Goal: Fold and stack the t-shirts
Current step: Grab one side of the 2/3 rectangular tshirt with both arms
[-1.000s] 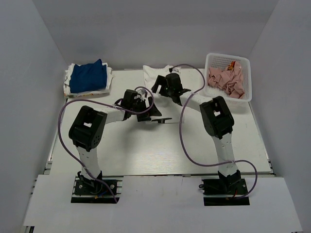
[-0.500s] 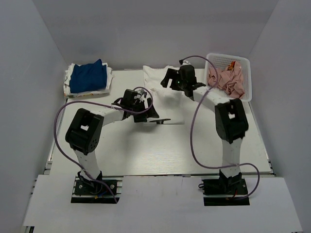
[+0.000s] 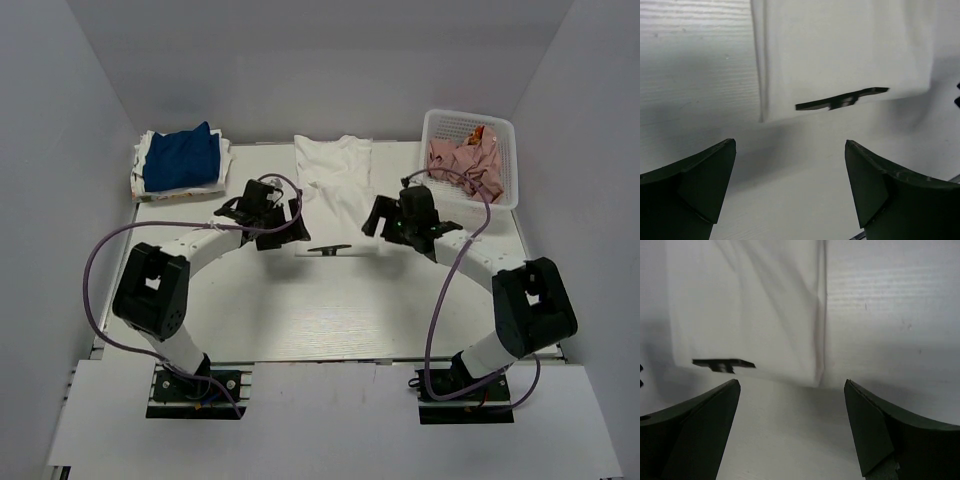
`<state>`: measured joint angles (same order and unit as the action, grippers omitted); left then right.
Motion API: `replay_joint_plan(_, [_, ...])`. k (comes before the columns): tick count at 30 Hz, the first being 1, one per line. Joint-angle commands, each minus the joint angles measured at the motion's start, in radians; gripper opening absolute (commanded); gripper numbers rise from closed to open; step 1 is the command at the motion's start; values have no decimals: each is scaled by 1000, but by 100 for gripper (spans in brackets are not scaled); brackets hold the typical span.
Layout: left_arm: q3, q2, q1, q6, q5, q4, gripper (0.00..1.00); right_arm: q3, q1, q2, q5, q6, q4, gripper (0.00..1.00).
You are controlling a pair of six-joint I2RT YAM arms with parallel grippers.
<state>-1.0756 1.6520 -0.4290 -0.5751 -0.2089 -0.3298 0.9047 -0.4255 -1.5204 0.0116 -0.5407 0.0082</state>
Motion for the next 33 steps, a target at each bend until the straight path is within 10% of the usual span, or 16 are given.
replay_joint_plan(1, [-13,38,-7,14,49,-48,100,-39,11,9,-1,-35,-62,90])
replay_joint_plan(6, [-35,156,-7,24,17,-22,100,-64,16,-85,-99,-44,-37,90])
replay_joint_plan(12, [-69,236,-7,24,-30,-12,76,-44,33,-184,-130,-70,39,80])
replay_joint_plan(23, [-30,267,-7,24,-176,75,0,-64,44,-184,-154,-97,87,0])
replay_joint_plan(33, [131,-15,-37,44,-213,71,0,-191,25,82,-183,-87,-70,0])
